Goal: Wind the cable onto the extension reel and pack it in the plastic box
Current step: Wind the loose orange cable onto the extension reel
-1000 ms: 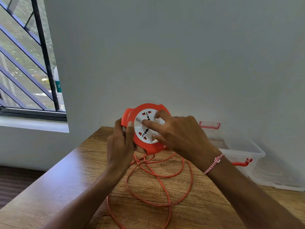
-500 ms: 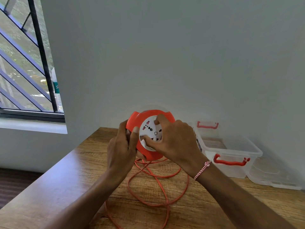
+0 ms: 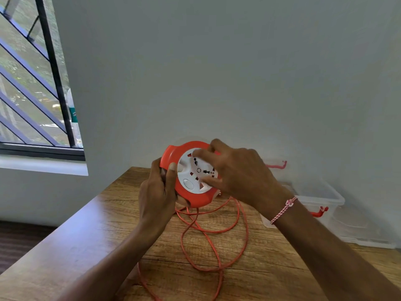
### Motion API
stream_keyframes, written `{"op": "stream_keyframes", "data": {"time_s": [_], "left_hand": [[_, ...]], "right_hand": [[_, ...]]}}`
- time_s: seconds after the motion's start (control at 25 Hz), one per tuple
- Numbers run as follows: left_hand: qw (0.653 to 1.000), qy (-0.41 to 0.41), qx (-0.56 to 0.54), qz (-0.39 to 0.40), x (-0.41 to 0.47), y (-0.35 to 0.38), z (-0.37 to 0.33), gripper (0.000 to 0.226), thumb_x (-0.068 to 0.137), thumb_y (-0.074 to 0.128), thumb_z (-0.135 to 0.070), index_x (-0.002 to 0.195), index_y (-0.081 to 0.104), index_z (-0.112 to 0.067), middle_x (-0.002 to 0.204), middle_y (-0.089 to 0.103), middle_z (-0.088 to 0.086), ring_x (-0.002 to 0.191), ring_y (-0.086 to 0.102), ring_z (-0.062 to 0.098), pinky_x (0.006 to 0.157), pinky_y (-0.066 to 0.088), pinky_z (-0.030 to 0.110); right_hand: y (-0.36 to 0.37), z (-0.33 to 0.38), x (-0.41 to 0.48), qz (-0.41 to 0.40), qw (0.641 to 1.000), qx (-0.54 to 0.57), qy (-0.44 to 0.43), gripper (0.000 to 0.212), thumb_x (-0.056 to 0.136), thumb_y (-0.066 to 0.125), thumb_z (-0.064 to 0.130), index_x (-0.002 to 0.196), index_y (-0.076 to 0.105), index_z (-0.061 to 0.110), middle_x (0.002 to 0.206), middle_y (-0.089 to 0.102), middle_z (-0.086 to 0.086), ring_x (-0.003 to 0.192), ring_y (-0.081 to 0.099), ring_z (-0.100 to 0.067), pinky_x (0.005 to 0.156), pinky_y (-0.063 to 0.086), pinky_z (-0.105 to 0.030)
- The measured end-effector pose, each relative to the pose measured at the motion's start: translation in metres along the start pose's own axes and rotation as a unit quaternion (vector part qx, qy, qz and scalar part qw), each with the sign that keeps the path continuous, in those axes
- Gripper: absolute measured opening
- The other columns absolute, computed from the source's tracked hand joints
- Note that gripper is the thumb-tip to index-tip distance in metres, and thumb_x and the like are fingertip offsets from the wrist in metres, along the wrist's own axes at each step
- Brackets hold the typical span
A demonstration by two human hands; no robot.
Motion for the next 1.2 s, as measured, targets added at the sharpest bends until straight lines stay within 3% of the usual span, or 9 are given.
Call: {"op": "stream_keyframes", "data": {"time_s": [0.16, 0.4, 0.56, 0.64, 0.76, 0.8, 0.96, 1.08, 1.2], "left_hand": [[0.998, -0.035, -0.040, 0.015, 0.003, 0.001, 0.003, 0.042, 0.103, 0.038, -0.064, 0.120, 0.052, -0.029, 0.090, 0.071, -0.028, 0.071, 0.075, 0.001, 0.053, 0.061, 0.022], [0.999, 0.008, -0.025, 0.026, 0.000, 0.003, -0.005, 0.027, 0.105, 0.035, -0.059, 0.122, 0.047, -0.040, 0.088, 0.070, -0.019, 0.063, 0.073, 0.006, 0.047, 0.061, 0.032], [0.999, 0.039, 0.007, -0.003, -0.001, 0.000, -0.010, 0.036, 0.104, 0.031, -0.066, 0.122, 0.047, -0.039, 0.068, 0.063, -0.005, 0.059, 0.069, 0.012, 0.046, 0.058, 0.040], [0.998, 0.057, 0.020, -0.006, -0.002, 0.001, -0.012, 0.049, 0.104, 0.029, -0.069, 0.128, 0.047, -0.030, 0.067, 0.062, -0.010, 0.061, 0.070, 0.011, 0.046, 0.058, 0.035], [0.998, 0.055, 0.024, -0.013, -0.003, 0.000, -0.010, 0.054, 0.103, 0.029, -0.071, 0.131, 0.046, -0.029, 0.073, 0.064, -0.016, 0.071, 0.072, -0.001, 0.050, 0.059, 0.023], [0.999, 0.047, 0.019, -0.015, -0.003, 0.000, -0.008, 0.053, 0.102, 0.029, -0.072, 0.130, 0.046, -0.031, 0.074, 0.064, -0.017, 0.071, 0.072, -0.003, 0.050, 0.060, 0.024], [1.000, 0.008, -0.007, -0.021, 0.000, -0.003, -0.002, 0.024, 0.102, 0.036, -0.064, 0.117, 0.044, -0.047, 0.081, 0.069, -0.013, 0.073, 0.074, 0.003, 0.053, 0.064, 0.040], [0.999, -0.013, -0.036, -0.017, 0.003, -0.005, -0.001, 0.010, 0.104, 0.040, -0.060, 0.107, 0.046, -0.053, 0.083, 0.072, -0.010, 0.075, 0.075, 0.007, 0.056, 0.065, 0.043], [0.999, -0.019, -0.041, -0.001, 0.003, -0.003, -0.005, 0.020, 0.101, 0.038, -0.064, 0.111, 0.049, -0.050, 0.093, 0.072, -0.026, 0.075, 0.076, 0.003, 0.056, 0.065, 0.031]], "right_hand": [[0.020, 0.014, -0.004, 0.083, 0.989, -0.094, -0.081, 0.069, 0.100, 0.057, 0.049, 0.159, 0.021, 0.043, 0.132, 0.062, -0.008, 0.064, 0.061, -0.019, 0.050, 0.036, -0.026], [0.010, 0.012, -0.007, -0.012, 0.997, -0.052, -0.053, 0.059, 0.087, 0.071, 0.058, 0.141, 0.058, 0.038, 0.092, 0.077, -0.002, 0.058, 0.067, -0.020, 0.053, 0.033, -0.023], [0.013, 0.009, -0.010, -0.049, 0.987, 0.060, 0.137, 0.067, 0.081, 0.061, 0.075, 0.127, 0.061, 0.027, 0.086, 0.076, 0.000, 0.064, 0.069, -0.021, 0.056, 0.055, -0.027], [0.020, 0.002, -0.017, -0.055, 0.940, 0.193, 0.275, 0.063, 0.080, 0.064, 0.074, 0.117, 0.056, 0.024, 0.090, 0.074, 0.004, 0.064, 0.071, -0.015, 0.049, 0.056, -0.023], [0.049, -0.005, -0.026, 0.001, 0.783, 0.461, 0.418, 0.053, 0.083, 0.072, 0.064, 0.110, 0.054, 0.022, 0.073, 0.078, 0.003, 0.046, 0.070, -0.009, 0.039, 0.049, -0.016], [0.046, -0.007, -0.024, 0.012, 0.796, 0.450, 0.404, 0.052, 0.083, 0.072, 0.064, 0.109, 0.056, 0.022, 0.068, 0.076, 0.004, 0.045, 0.070, -0.009, 0.041, 0.051, -0.017], [0.005, -0.010, -0.004, -0.023, 0.988, 0.082, 0.126, 0.054, 0.087, 0.066, 0.066, 0.123, 0.057, 0.027, 0.099, 0.076, 0.004, 0.070, 0.074, -0.020, 0.060, 0.060, -0.032], [0.010, 0.004, -0.002, 0.050, 0.998, -0.004, -0.048, 0.062, 0.095, 0.061, 0.057, 0.150, 0.042, 0.035, 0.124, 0.070, -0.003, 0.075, 0.073, -0.025, 0.057, 0.054, -0.030], [0.019, 0.017, -0.005, 0.067, 0.993, -0.058, -0.077, 0.065, 0.100, 0.052, 0.054, 0.158, 0.029, 0.036, 0.126, 0.069, -0.009, 0.074, 0.073, -0.025, 0.059, 0.055, -0.031]]}}
Point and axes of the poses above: each hand's wrist, its own x-axis towards the middle knuckle, its own y-axis out of the palm, z = x × y, the point moved 7 cm from there along x, towards the middle knuckle
